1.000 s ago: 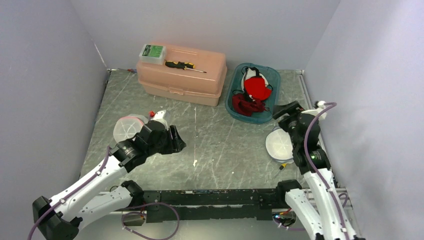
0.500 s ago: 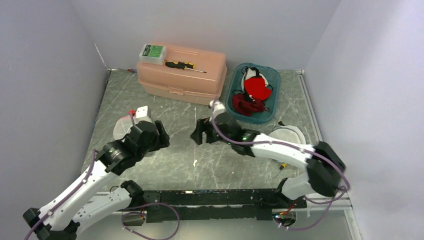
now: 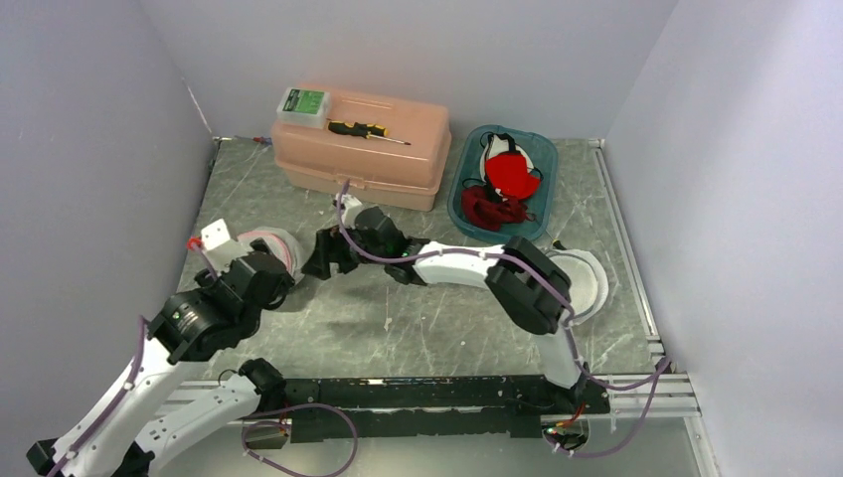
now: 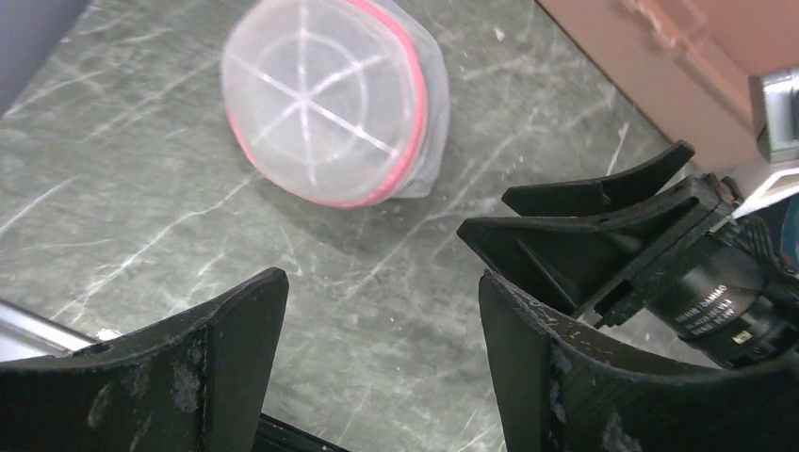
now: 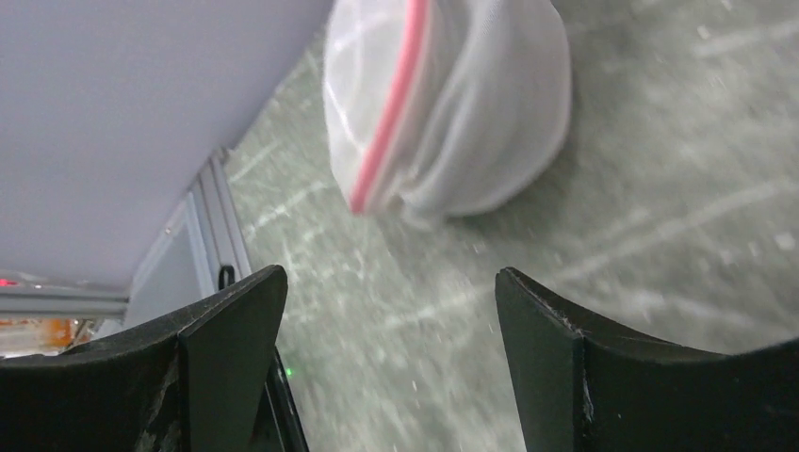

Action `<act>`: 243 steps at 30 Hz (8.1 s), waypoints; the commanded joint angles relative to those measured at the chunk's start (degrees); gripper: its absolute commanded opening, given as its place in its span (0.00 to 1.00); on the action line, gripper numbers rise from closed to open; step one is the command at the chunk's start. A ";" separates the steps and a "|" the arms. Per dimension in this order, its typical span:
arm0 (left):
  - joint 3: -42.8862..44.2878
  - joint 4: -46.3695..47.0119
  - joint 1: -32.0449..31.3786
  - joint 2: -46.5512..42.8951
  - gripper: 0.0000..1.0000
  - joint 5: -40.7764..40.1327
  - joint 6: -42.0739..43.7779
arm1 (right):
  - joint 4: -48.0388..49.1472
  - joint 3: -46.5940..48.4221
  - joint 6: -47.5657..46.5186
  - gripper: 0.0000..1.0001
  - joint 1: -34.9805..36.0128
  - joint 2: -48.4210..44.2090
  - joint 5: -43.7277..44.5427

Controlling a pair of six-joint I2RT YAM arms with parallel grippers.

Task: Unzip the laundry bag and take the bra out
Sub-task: Pick up the laundry bag at the center of the board, then place the laundry bag at the center of the board, then adjust the laundry bag at the center of the board, then unzip the laundry bag at the center of the board.

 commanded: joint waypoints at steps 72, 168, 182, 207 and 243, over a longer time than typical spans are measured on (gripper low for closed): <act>-3.99 46.98 0.27 26.82 0.85 64.82 41.13 | -26.17 -51.78 -2.43 0.58 -17.17 -71.29 -8.55; -22.85 44.16 -18.55 -3.58 0.93 16.48 -5.25 | -17.65 -60.80 7.74 0.74 -17.04 -89.45 0.07; -10.10 23.04 -4.93 5.38 0.94 45.65 5.67 | -17.28 -58.01 3.30 0.74 -17.07 -82.44 -9.15; -29.51 52.99 4.36 0.47 0.69 46.40 -15.16 | -4.75 -61.81 5.83 0.68 -14.14 -75.88 -8.96; -10.90 62.64 6.12 11.06 0.03 51.95 -14.50 | 26.72 -53.48 12.01 0.69 -8.39 -61.22 -8.33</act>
